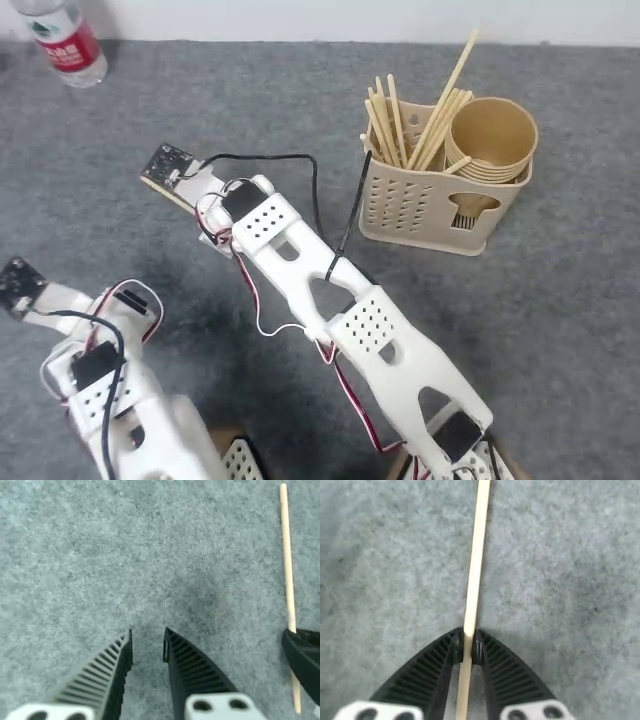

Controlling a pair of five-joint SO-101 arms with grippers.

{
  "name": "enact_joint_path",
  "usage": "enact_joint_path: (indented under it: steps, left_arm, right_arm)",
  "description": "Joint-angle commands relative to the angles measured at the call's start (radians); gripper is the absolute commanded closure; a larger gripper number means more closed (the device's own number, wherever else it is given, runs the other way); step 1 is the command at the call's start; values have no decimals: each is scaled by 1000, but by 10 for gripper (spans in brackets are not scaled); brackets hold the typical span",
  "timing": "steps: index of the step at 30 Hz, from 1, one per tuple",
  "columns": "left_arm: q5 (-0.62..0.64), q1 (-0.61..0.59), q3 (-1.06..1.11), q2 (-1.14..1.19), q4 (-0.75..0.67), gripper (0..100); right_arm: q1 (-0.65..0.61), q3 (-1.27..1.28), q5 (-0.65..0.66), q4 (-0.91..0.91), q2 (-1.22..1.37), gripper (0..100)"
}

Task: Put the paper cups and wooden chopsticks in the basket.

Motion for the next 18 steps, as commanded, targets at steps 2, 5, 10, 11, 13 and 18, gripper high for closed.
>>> enact_joint_path:
  steps: [2,5,10,11,13,18]
  left_arm:
    - [0,2,-19,-14,-12,909]
    - [0,2,-19,-14,-12,909]
    - [0,2,-19,-14,-12,909]
    - [0,2,-19,-14,-12,909]
    - [0,2,-19,-14,-12,909]
    - [0,2,-18,-14,-12,909]
  right_arm:
    - [-5,-203,17,193,-77,991]
    - [-7,-356,17,309,-116,991]
    - [-10,-488,72,435,-170,992]
    - [-10,-485,94,456,-186,992]
    - [-7,-477,98,481,-223,992]
    - [8,-427,97,486,-377,992]
